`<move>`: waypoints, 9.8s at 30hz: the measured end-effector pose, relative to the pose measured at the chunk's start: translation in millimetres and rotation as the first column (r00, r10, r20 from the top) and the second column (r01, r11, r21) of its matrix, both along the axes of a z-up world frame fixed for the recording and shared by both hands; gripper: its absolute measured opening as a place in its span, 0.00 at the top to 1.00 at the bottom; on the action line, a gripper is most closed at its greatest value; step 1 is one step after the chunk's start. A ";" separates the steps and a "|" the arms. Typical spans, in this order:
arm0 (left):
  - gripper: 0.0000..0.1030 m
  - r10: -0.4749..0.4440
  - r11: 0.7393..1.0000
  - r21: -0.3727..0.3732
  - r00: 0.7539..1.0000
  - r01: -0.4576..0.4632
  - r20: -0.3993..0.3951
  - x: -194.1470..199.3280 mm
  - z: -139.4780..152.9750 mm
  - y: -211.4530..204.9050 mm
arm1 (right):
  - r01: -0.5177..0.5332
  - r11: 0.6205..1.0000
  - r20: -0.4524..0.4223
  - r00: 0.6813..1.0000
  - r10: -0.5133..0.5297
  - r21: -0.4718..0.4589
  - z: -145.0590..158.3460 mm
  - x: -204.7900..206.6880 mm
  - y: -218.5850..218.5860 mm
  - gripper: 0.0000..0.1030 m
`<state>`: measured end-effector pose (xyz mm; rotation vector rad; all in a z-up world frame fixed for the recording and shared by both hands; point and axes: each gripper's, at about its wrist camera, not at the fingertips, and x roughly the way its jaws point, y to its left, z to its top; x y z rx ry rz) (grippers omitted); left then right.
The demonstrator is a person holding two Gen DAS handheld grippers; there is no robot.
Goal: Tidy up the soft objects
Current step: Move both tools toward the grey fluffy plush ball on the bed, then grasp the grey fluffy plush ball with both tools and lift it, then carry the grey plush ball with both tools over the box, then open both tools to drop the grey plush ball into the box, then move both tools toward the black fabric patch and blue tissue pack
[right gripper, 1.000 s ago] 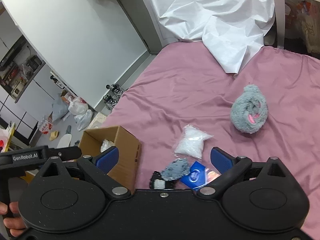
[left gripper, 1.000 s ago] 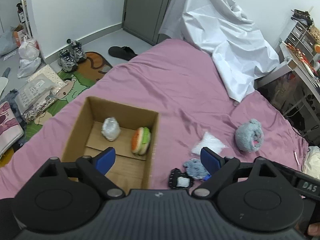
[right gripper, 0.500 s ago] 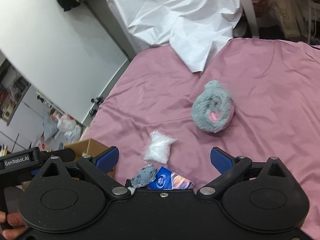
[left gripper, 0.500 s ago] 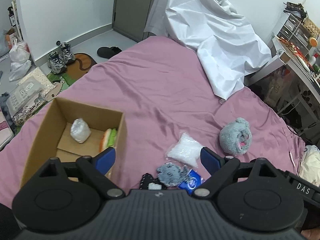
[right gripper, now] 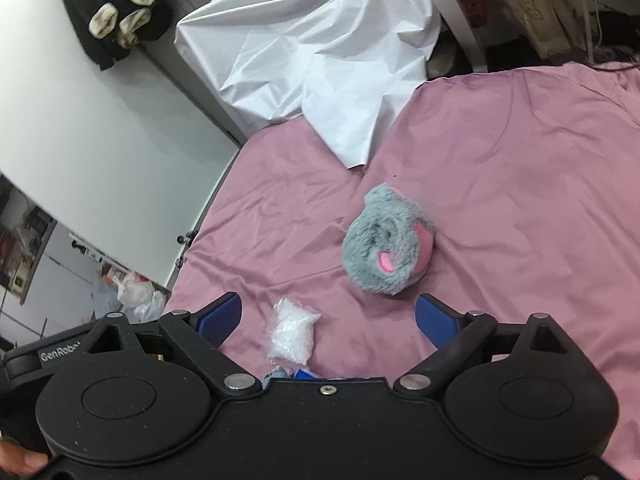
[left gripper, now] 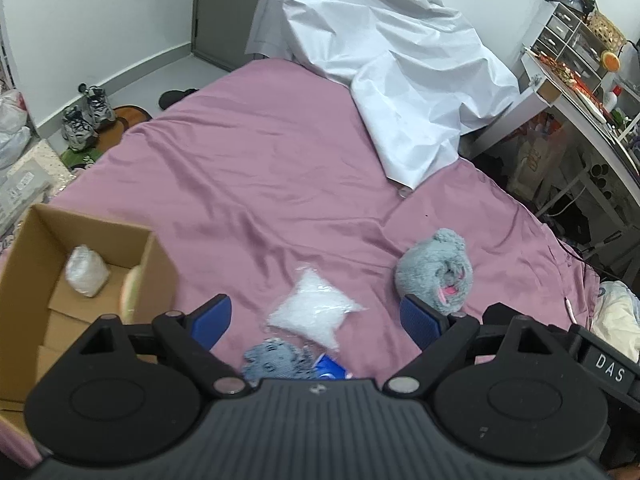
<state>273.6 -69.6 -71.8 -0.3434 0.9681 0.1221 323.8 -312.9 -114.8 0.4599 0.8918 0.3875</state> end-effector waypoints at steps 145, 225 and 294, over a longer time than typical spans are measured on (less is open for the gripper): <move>0.90 0.351 0.904 -0.262 0.937 -0.338 0.002 -116.6 -35.5 232.5 | -0.354 0.934 -0.007 0.935 0.355 0.051 -6.4 -84.5 238.1 0.73; 0.00 0.117 0.993 -0.007 0.992 -0.116 0.038 -134.4 47.3 124.6 | -0.352 0.917 0.097 0.922 0.374 -0.188 58.8 -117.7 120.0 0.00; 0.30 0.143 0.987 0.105 0.973 -0.125 -0.182 -49.8 -115.1 1.9 | -0.276 0.928 -0.115 0.960 0.254 -0.249 -21.0 -44.0 47.5 0.11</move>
